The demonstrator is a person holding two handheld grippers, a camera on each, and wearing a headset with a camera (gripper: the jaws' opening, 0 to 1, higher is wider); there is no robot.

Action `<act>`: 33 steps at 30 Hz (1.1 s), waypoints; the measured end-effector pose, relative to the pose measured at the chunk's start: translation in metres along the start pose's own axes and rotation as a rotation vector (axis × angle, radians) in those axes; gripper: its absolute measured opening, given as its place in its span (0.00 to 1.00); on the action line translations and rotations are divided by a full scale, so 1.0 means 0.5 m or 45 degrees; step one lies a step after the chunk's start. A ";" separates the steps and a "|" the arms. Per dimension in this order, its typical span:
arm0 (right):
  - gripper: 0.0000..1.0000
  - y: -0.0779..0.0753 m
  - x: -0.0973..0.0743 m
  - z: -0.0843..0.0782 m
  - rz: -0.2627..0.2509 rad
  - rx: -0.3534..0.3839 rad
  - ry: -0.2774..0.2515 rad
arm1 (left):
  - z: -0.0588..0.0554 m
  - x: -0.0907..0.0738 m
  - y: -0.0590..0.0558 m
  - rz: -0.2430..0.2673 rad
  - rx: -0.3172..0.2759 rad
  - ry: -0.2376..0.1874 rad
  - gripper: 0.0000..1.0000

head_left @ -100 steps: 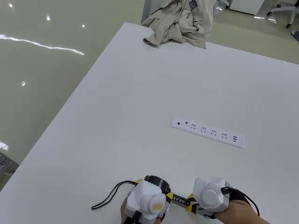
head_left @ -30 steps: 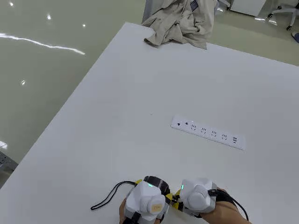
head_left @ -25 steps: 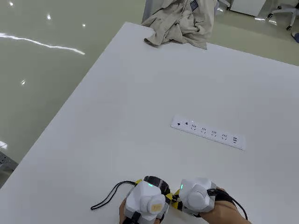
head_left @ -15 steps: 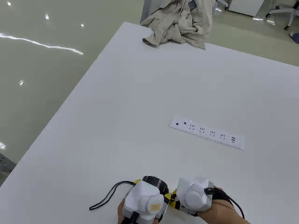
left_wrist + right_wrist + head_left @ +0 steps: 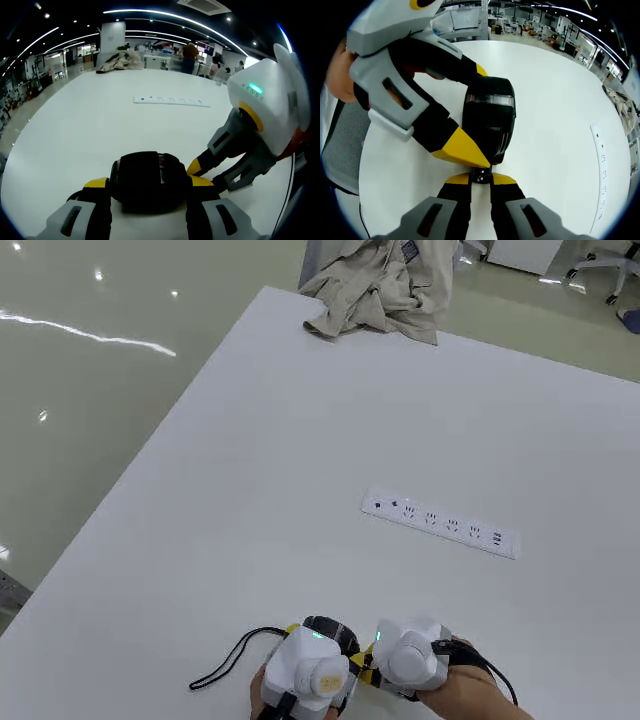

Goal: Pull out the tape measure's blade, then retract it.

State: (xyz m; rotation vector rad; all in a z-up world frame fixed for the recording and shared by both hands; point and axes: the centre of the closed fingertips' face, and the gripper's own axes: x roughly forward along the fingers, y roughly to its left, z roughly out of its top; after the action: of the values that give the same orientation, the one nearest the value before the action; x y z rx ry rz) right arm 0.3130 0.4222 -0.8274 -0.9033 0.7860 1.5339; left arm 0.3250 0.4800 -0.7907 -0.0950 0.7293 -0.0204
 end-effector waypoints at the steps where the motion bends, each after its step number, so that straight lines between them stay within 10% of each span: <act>1: 0.13 0.000 0.000 0.000 -0.002 -0.008 0.002 | -0.001 0.001 0.000 0.000 0.002 -0.001 0.57; 33: 0.15 0.000 -0.002 0.000 -0.040 -0.021 0.005 | 0.003 0.000 -0.001 -0.011 -0.018 0.020 0.59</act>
State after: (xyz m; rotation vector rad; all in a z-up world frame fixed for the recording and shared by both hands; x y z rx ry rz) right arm 0.3132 0.4219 -0.8263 -0.9273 0.7597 1.5139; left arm 0.3261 0.4798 -0.7897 -0.1118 0.7452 -0.0240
